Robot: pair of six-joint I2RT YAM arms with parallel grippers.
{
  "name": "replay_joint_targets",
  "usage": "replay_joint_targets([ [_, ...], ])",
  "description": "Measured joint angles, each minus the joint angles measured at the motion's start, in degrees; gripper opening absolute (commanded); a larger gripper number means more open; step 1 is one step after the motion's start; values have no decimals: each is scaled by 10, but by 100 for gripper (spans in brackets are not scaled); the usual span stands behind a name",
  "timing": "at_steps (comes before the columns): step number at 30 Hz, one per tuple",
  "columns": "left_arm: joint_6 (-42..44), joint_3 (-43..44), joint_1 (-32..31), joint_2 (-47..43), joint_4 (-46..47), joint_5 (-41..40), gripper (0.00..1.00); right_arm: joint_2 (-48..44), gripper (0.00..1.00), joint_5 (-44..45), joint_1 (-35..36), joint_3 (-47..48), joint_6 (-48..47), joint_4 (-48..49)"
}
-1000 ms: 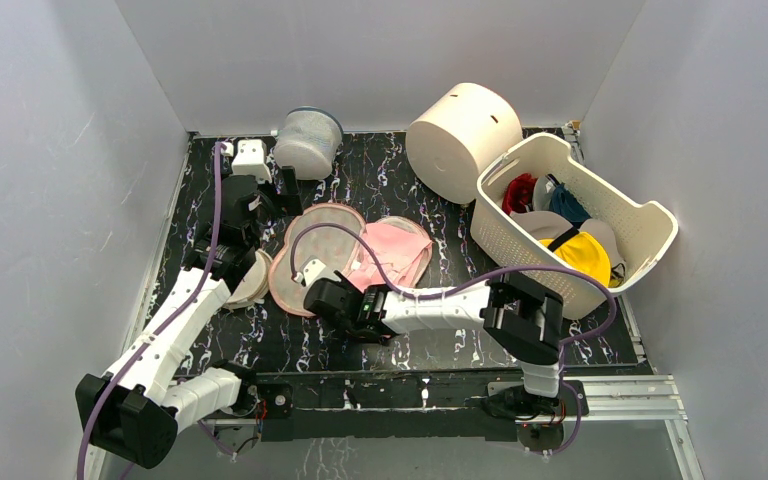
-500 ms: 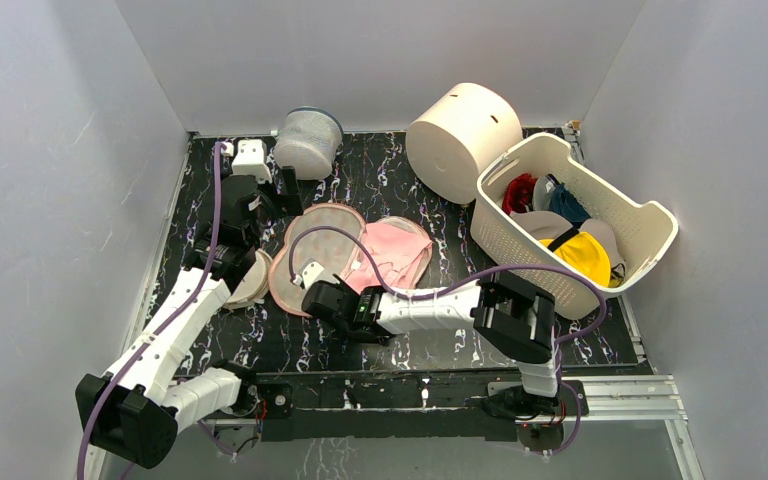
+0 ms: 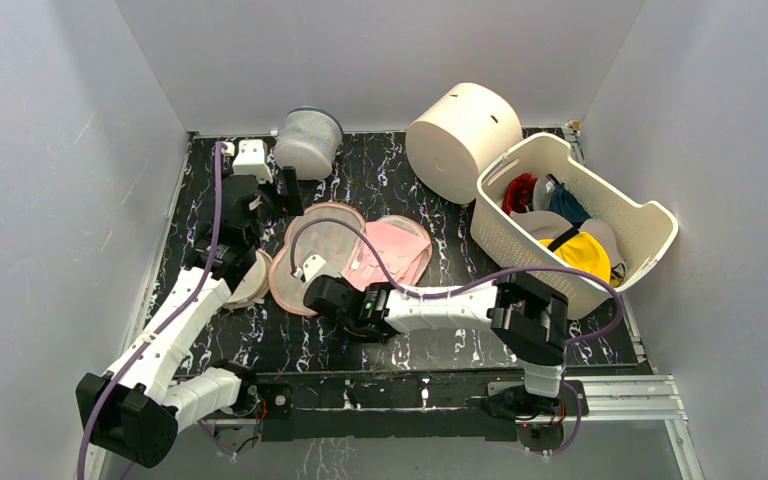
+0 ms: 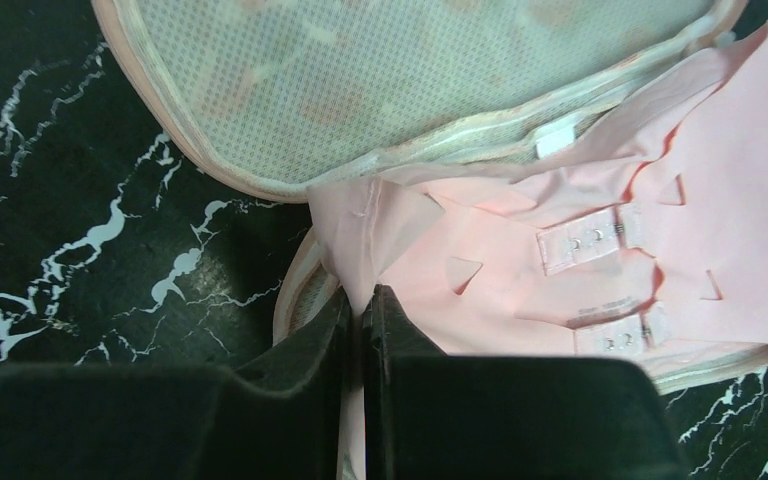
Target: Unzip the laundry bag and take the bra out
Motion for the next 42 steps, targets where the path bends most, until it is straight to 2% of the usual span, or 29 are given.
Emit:
replay_joint_targets([
  [12,0,0,0,1,0,3,98,-65,0,6,0,-6,1,2],
  [23,0,0,0,1,0,3,98,-193,0,11,-13,-19,1,8],
  [34,0,0,0,1,0,2,99,-304,0,-61,-132,-28,5,49],
  [42,0,0,0,1,0,2,98,-351,0,-117,-220,-27,29,69],
])
